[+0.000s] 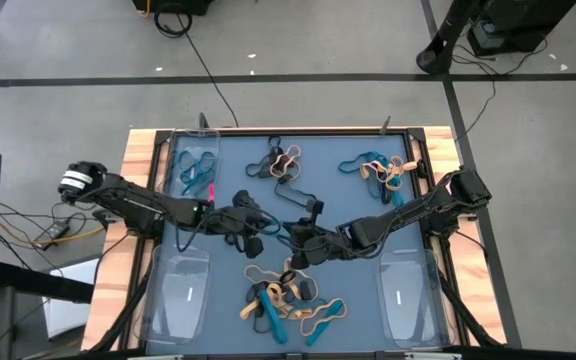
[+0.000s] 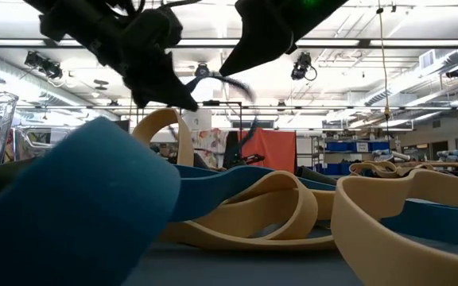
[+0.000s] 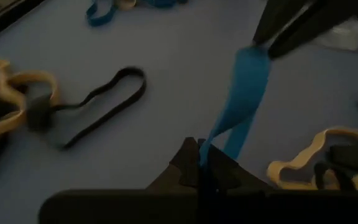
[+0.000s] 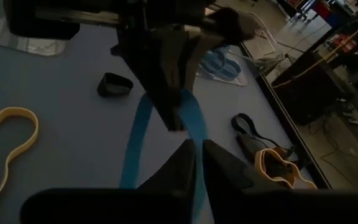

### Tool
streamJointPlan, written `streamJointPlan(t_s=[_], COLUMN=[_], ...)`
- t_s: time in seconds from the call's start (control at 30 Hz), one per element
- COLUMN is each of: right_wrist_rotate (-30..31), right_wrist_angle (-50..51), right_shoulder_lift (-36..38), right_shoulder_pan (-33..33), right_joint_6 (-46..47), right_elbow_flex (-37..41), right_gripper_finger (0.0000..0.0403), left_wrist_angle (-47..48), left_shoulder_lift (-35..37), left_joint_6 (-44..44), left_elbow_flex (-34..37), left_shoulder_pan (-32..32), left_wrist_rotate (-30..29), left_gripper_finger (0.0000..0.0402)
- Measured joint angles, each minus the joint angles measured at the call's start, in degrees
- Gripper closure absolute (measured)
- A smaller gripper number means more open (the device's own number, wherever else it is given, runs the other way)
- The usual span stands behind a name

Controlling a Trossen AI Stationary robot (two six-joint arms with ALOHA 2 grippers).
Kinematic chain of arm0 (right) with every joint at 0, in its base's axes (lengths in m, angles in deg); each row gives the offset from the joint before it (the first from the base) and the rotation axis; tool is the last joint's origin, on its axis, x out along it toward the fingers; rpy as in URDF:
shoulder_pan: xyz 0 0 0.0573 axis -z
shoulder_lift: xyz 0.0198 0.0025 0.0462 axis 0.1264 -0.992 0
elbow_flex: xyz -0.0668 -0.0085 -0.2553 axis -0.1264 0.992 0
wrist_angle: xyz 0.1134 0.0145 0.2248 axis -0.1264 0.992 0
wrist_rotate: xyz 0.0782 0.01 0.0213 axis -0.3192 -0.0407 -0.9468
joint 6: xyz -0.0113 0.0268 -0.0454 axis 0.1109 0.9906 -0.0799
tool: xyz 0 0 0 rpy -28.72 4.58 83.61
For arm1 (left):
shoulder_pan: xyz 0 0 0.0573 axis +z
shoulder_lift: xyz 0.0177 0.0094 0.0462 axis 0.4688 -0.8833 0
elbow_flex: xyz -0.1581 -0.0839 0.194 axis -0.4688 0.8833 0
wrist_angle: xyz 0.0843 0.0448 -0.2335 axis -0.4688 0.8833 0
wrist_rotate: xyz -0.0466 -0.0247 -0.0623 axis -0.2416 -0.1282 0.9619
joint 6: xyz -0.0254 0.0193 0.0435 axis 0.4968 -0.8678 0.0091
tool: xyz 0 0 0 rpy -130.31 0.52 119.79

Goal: Sort rubber bands into baskets
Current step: Put the blue rubber band into the top transparent bin

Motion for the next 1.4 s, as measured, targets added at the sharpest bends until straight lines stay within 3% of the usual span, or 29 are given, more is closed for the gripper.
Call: streamJointPlan(t_s=[0.27, 0.57, 0.77, 1.03, 1.4], right_wrist_rotate=[-0.53, -13.6, -15.53, -16.45, -18.51], right_wrist_angle=[2.03, 7.16, 7.89, 7.39, 6.82], right_shoulder_lift=[0.0, 0.0, 0.0, 0.0, 0.0], right_shoulder_pan=[0.37, 3.51, 4.42, 4.48, 4.77], right_joint_6=[5.85, 14.06, 14.29, 14.58, 17.15], right_elbow_flex=[0.0, 0.0, 0.0, 0.0, 0.02], right_gripper_finger=[0.0318, 0.0303, 0.0304, 0.0304, 0.0303], left_wrist_angle=[16.02, 41.21, 47.8, 51.26, 58.64], left_shoulder_lift=[12.67, 27.75, 35.59, 38.54, 36.69], left_joint_6=[6.29, 18.58, 19.79, 19.54, 18.02], left_elbow_flex=[0.0, 0.0, 0.0, 0.0, 0.0], left_shoulder_pan=[0.07, 2.05, 5.68, 13.61, 26.47], left_wrist_rotate=[-5.96, -12.66, -14.86, -17.36, -13.15], left_gripper_finger=[0.0401, 0.0401, 0.0401, 0.0401, 0.0394])
